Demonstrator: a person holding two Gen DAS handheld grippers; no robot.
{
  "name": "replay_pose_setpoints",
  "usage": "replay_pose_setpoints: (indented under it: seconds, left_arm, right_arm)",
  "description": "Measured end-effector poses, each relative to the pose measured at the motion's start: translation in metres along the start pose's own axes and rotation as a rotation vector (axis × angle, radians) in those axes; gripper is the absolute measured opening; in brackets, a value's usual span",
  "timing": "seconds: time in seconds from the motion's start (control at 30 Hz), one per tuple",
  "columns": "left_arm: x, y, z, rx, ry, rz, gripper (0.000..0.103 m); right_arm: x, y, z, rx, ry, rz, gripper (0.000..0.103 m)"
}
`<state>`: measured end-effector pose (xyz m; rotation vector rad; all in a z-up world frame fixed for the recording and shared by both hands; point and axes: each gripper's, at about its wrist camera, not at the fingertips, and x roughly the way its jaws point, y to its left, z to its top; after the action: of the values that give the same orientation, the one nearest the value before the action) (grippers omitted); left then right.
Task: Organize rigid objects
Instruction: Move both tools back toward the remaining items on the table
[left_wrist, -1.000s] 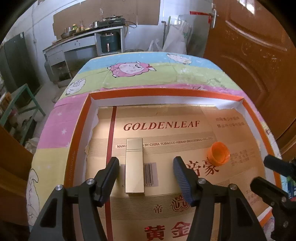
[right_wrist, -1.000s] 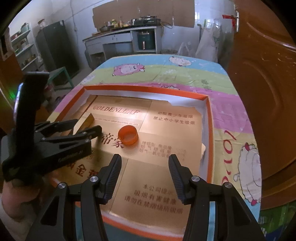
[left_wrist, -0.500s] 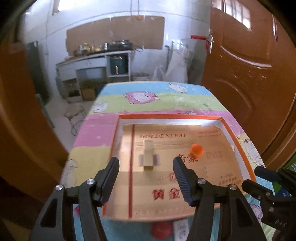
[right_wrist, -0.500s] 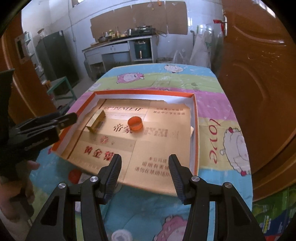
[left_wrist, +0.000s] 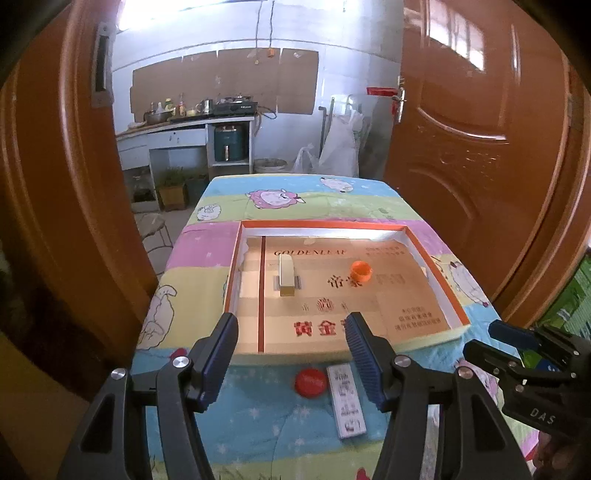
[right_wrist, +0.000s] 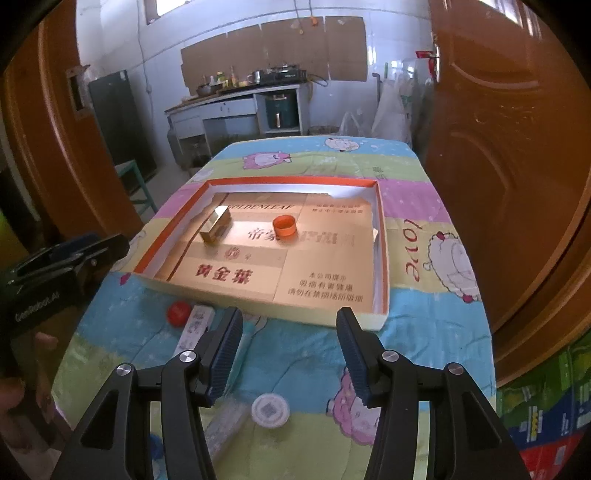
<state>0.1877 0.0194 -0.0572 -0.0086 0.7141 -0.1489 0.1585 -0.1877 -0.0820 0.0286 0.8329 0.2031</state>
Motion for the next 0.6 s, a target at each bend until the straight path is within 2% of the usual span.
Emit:
replay_pose_setpoints:
  seconds: [0.6]
  left_arm:
    - [-0.05, 0.003, -0.052, -0.007, -0.026, -0.05, 0.06]
  right_arm:
    - [-0.045, 0.03, -0.053, -0.034, -0.036, 0.012, 0.055]
